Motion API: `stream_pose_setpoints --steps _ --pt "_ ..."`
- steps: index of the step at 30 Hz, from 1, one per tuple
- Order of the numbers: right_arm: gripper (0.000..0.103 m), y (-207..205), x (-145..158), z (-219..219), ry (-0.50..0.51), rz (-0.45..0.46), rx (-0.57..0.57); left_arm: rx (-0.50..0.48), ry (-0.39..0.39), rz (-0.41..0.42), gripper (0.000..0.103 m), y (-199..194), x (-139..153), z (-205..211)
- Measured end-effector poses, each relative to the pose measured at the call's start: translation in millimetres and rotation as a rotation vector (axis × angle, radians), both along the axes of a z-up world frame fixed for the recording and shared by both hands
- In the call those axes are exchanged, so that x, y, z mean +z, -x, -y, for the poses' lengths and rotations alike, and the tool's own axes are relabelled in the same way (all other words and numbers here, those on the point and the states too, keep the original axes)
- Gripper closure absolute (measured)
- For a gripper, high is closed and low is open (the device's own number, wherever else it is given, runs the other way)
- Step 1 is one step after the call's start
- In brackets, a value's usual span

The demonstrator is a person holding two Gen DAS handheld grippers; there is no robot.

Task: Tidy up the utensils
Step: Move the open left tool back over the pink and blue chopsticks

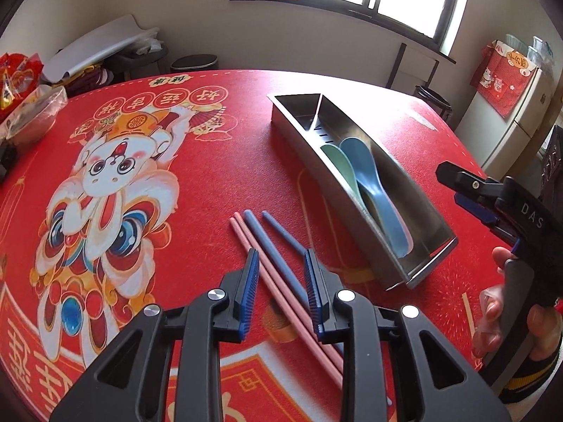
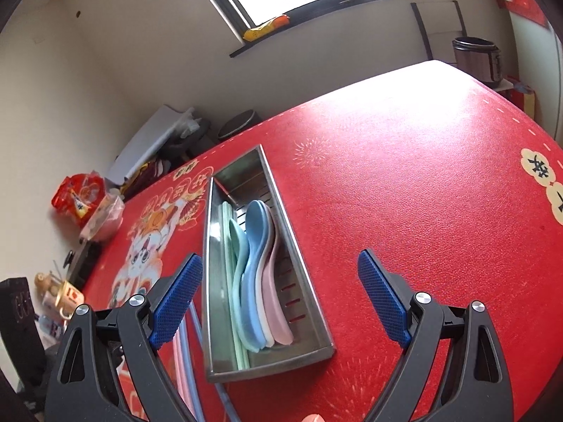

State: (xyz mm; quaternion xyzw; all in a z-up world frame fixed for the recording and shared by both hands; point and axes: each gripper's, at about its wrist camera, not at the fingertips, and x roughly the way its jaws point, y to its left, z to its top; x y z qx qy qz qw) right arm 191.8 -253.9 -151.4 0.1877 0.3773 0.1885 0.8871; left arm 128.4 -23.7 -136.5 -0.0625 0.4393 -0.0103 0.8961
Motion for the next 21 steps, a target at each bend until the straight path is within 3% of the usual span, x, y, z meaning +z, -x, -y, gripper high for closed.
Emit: stream_pose_setpoints --steps 7,13,17,21 --pt "0.016 21.3 10.4 -33.4 0.078 0.062 0.116 0.038 0.038 -0.039 0.078 14.8 -21.1 -16.3" --pt "0.016 32.4 13.3 -52.2 0.150 0.099 0.170 0.020 0.066 -0.057 0.078 16.2 -31.9 -4.7" --pt "0.016 30.8 13.3 -49.0 0.139 0.094 0.159 -0.010 -0.010 -0.057 0.078 19.8 -37.4 10.6" --pt "0.016 30.2 14.4 -47.9 0.136 0.096 0.155 -0.010 -0.023 -0.045 0.077 23.2 -38.4 14.7"
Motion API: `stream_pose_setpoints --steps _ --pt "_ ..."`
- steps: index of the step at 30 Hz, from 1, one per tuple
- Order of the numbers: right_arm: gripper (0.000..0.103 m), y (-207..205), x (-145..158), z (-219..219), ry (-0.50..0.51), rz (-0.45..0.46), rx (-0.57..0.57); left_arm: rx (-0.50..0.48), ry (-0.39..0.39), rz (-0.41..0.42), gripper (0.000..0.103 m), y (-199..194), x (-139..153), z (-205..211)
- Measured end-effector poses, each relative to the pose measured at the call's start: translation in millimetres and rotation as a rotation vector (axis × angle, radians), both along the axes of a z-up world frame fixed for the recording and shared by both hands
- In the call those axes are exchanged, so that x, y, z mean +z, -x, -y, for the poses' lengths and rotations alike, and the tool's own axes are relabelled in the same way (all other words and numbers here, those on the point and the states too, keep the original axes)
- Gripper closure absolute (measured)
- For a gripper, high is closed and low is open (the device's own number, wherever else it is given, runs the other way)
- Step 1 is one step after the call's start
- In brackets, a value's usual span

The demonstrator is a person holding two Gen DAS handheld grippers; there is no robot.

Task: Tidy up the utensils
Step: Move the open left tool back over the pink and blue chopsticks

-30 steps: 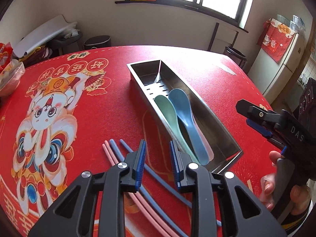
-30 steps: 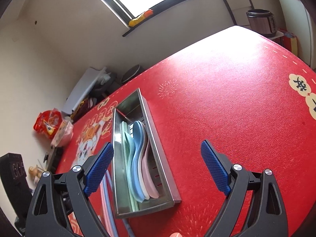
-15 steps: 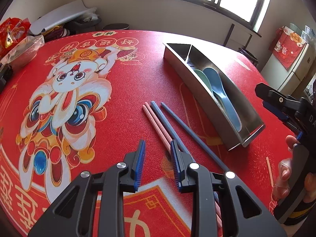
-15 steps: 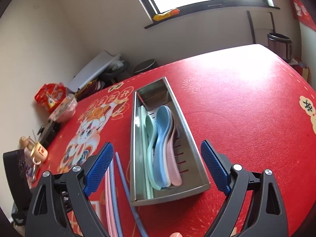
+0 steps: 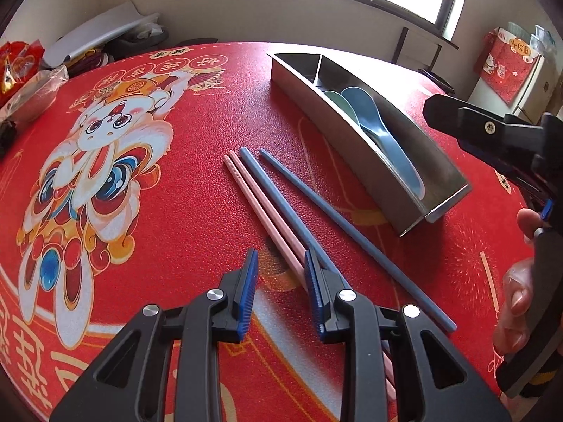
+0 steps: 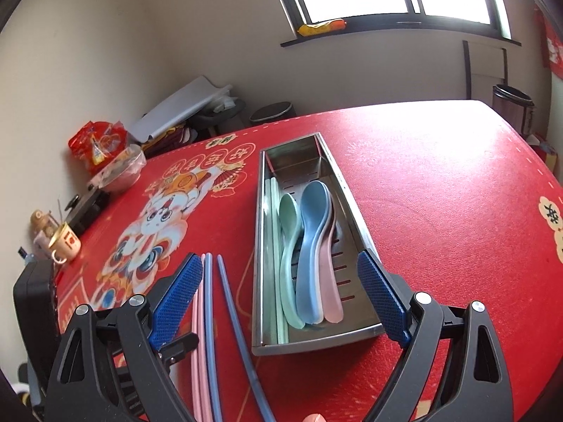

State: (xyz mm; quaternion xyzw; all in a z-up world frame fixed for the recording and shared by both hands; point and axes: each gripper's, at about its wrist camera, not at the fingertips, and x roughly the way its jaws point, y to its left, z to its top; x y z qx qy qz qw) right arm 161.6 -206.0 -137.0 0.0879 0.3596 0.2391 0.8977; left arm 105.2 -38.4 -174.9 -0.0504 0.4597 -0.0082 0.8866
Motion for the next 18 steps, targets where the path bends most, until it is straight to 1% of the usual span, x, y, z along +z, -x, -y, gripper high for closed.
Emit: stream_pose_setpoints --steps 6,8,12,15,18 --pt "0.016 0.2 -0.2 0.9 0.001 -0.002 -0.002 -0.024 -0.007 -0.005 0.075 4.3 0.4 6.4" --pt "0.016 0.0 -0.5 2.0 -0.001 -0.004 -0.006 -0.033 -0.027 0.000 0.073 5.6 0.3 6.7" --pt "0.016 -1.1 -1.1 2.2 -0.005 -0.008 -0.009 -0.041 -0.044 -0.019 0.071 9.7 -1.8 0.4" --pt "0.016 -0.9 -0.5 2.2 -0.005 -0.006 -0.007 -0.044 -0.095 -0.024 0.071 13.6 -2.7 -1.7" --pt "0.016 -0.6 -0.3 1.5 -0.004 -0.005 -0.005 -0.045 -0.104 -0.031 0.071 16.2 -2.3 -6.5"
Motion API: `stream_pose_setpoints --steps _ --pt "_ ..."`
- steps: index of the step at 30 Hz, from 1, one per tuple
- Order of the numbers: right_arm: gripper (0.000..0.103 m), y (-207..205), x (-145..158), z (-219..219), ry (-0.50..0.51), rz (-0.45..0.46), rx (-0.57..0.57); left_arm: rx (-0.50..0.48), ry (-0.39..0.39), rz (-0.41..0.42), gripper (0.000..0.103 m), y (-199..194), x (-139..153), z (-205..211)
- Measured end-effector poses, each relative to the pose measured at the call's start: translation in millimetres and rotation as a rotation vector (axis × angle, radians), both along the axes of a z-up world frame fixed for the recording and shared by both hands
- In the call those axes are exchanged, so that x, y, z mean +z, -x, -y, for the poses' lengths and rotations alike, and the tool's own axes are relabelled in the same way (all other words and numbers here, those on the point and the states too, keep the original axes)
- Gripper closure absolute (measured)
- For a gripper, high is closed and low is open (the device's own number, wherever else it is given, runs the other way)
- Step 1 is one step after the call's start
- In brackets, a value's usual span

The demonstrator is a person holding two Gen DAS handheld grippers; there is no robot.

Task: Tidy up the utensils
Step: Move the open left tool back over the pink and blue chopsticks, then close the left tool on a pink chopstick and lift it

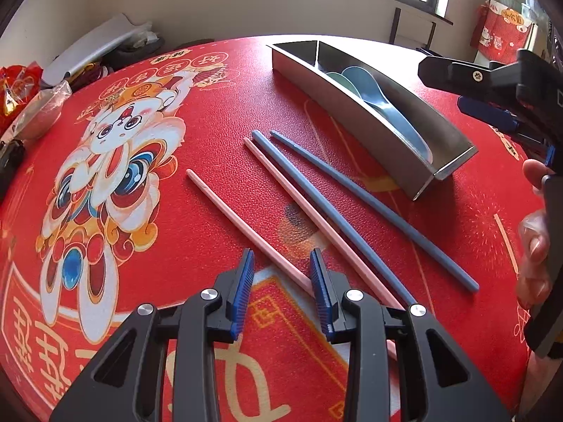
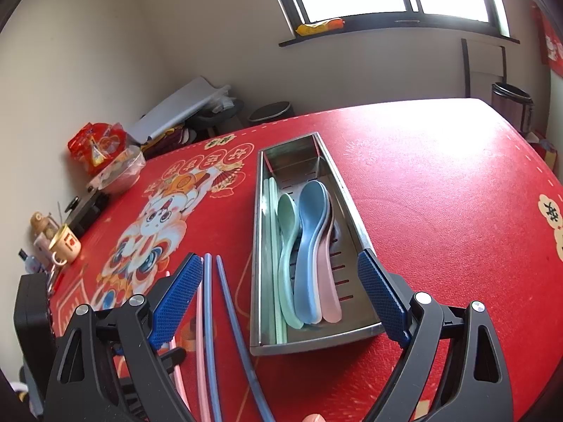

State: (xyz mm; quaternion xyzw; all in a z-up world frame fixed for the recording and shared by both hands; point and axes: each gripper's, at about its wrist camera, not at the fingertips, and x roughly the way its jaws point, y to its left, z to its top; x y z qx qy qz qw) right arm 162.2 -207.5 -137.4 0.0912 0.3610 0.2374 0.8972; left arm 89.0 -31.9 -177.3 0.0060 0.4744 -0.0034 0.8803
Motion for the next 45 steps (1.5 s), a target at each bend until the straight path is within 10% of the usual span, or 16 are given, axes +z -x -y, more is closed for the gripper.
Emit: stream_pose_setpoints --steps 11,45 --pt "0.016 -1.2 -0.1 -0.5 -0.002 -0.005 -0.002 0.012 0.010 0.005 0.097 1.3 0.2 -20.9" --pt "0.017 53.4 2.8 -59.7 0.050 0.014 0.153 0.049 0.118 0.065 0.096 38.5 -1.0 -104.0"
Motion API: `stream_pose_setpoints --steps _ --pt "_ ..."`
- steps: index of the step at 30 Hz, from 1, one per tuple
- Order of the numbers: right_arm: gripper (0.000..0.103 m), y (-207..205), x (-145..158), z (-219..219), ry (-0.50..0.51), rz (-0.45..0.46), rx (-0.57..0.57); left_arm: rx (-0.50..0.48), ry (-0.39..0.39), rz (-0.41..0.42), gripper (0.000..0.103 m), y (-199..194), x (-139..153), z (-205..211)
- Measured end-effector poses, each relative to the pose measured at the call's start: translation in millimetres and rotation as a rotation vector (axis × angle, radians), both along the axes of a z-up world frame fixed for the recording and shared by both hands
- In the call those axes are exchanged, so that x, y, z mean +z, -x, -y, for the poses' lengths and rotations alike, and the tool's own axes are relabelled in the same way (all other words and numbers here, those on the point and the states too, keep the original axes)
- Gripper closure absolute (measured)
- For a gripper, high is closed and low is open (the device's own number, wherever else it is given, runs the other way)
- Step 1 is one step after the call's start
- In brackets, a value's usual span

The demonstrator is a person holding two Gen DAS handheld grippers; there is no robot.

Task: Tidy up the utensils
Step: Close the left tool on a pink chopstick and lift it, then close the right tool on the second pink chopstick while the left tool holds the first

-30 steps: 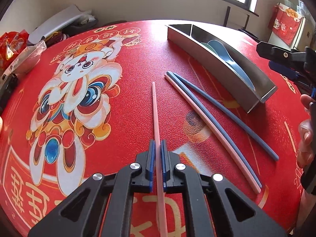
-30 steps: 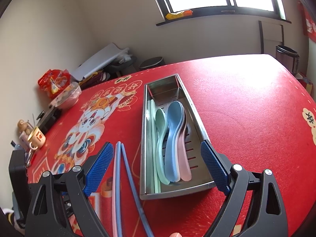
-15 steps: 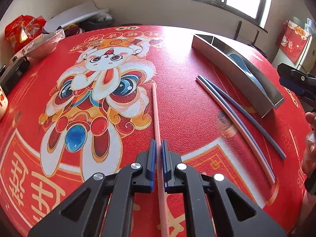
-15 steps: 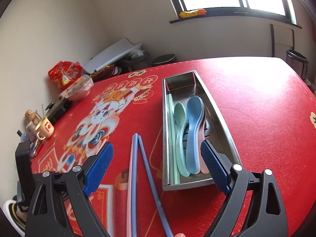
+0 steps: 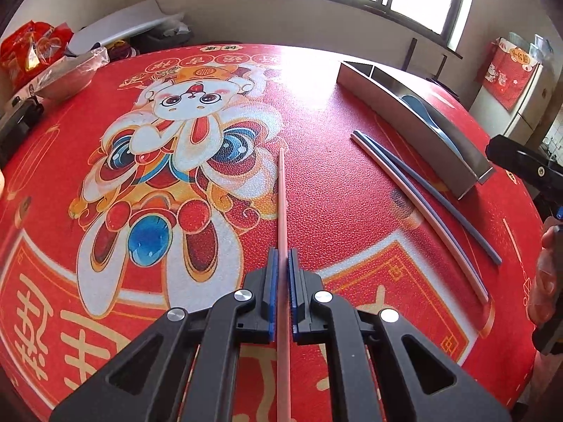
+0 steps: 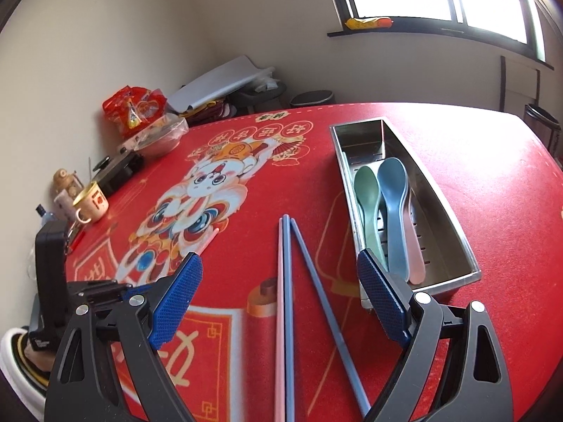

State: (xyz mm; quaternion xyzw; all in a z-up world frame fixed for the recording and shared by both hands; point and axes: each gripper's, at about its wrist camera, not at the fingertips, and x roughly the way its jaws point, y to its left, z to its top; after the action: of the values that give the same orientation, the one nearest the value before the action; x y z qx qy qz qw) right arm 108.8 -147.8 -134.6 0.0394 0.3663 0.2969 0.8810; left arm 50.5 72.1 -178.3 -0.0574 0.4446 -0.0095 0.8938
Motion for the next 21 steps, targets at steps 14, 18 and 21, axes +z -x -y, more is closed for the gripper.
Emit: stream_pose_setpoints --steps 14,18,21 --pt "0.035 23.0 -6.9 -18.8 0.107 0.009 0.030 -0.027 0.019 0.037 0.096 9.9 -1.9 -5.9" --pt "0.035 25.4 -9.8 -23.7 0.122 0.006 0.037 -0.025 0.037 0.040 0.096 10.8 -2.3 -8.2" --pt "0.035 25.7 -14.4 -26.9 0.132 -0.007 0.040 -0.025 0.025 0.041 0.096 10.4 -2.2 -7.7"
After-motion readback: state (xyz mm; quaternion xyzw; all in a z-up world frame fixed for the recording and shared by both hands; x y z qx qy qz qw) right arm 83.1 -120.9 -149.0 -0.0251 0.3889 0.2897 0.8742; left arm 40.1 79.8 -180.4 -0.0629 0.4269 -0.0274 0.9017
